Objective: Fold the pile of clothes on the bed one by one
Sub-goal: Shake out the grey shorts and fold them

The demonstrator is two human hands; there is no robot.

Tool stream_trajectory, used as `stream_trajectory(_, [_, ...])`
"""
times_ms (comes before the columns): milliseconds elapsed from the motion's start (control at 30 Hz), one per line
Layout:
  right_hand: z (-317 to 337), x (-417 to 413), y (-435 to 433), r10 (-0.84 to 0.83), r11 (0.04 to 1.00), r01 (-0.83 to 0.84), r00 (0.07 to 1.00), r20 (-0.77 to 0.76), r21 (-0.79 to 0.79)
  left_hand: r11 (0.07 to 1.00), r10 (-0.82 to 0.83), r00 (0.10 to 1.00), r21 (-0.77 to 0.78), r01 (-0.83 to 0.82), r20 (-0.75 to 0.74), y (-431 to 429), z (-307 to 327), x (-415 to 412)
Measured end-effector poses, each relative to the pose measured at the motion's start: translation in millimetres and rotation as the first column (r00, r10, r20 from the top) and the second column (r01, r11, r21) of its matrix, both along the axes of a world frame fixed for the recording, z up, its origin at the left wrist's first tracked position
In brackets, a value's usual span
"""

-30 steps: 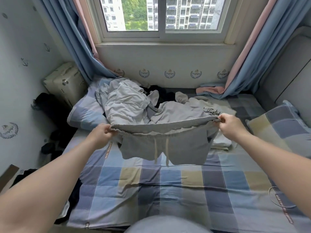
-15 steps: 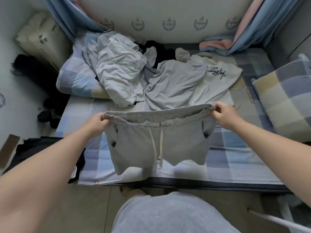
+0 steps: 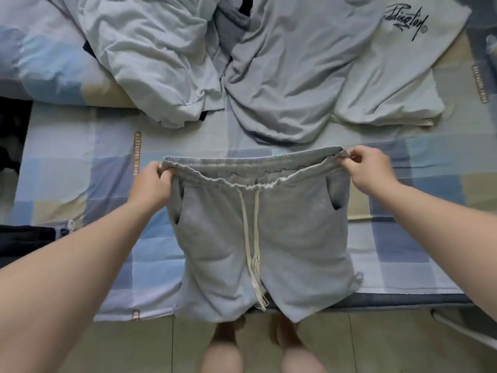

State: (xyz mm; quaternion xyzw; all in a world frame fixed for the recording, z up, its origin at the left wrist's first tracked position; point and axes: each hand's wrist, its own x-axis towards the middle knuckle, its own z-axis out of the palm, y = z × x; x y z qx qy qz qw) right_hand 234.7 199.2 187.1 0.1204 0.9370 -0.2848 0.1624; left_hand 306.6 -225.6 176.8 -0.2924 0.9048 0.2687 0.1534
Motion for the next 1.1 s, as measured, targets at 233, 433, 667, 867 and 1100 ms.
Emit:
stream_trajectory(233, [-204,-73,-39,-0.222,0.966,0.224,0.975,0.033,-0.125,0.991,0.039,0.998,-0.125,-0.044,-0.045,-28,-190,-77])
stream_trajectory(433, [-276,-109,-47,-0.236,0.97,0.23,0.969,-0.077,-0.079,0.984,0.115,0.987,-0.12,-0.129,-0.115,-26,-263,-96])
stream_trajectory(667, [-245,-59,-27,-0.009,1.0,0.009,0.991,0.137,0.001,0.958,-0.134,0.974,-0.277,0.079,-0.184,38,-210,-79])
stream_trajectory(867, [-229,9,27,0.034,0.999,-0.037,0.944,0.328,0.003,0.865,-0.502,0.847,-0.08,0.496,-0.177,147,-195,-90])
stream_trajectory(1100, [-236,68,84,0.039,0.999,-0.027,0.933,0.358,-0.04,0.707,-0.689,0.71,0.083,0.703,-0.145,273,-219,-128])
